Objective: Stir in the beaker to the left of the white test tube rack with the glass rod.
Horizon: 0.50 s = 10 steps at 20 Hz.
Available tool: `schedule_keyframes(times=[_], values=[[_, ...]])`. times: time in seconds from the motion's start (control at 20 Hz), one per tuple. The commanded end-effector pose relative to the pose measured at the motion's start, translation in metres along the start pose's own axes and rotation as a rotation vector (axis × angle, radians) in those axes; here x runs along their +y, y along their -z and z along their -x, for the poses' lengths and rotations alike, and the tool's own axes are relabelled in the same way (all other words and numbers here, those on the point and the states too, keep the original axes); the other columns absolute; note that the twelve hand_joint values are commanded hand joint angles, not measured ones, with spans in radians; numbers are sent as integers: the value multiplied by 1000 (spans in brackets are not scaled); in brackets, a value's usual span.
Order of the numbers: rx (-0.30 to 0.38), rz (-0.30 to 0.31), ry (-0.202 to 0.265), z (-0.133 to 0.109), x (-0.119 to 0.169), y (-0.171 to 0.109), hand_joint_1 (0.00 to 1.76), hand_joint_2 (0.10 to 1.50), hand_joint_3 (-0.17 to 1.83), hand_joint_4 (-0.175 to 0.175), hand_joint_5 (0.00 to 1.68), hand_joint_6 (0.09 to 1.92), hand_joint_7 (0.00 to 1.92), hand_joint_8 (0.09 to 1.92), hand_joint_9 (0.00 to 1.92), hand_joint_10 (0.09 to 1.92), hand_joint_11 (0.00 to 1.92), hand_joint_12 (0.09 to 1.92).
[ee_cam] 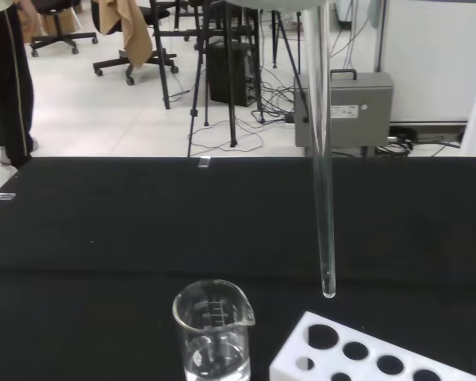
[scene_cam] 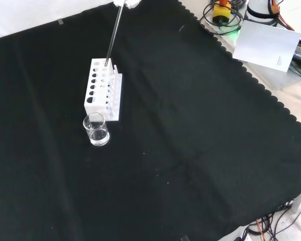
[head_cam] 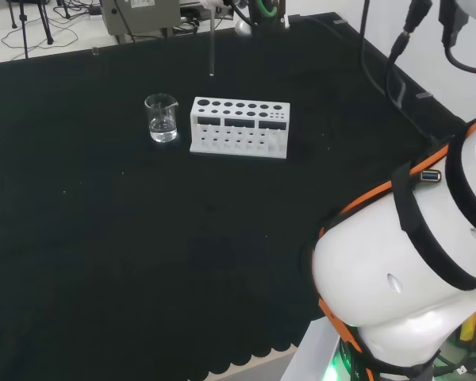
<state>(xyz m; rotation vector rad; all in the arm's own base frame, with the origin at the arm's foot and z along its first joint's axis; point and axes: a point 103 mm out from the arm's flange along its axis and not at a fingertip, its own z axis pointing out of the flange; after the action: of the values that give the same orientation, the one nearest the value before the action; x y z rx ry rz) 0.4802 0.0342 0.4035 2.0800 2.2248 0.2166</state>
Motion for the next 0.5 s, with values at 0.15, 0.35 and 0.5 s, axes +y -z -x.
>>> schedule_keyframes(times=[0.15, 0.35, 0.5], values=[[27, 12, 102, -26, 31, -10, 1307, 1103, -175, -175, 1367, 87, 1182, 1021, 1746, 723, 1377, 994], [39, -4, 141, -34, 46, -21, 1307, 1103, -175, -175, 1367, 87, 1182, 1021, 1746, 723, 1377, 995], [62, -8, 161, -38, 58, -29, 1307, 1103, -175, -175, 1368, 87, 1182, 1022, 1746, 724, 1376, 996]])
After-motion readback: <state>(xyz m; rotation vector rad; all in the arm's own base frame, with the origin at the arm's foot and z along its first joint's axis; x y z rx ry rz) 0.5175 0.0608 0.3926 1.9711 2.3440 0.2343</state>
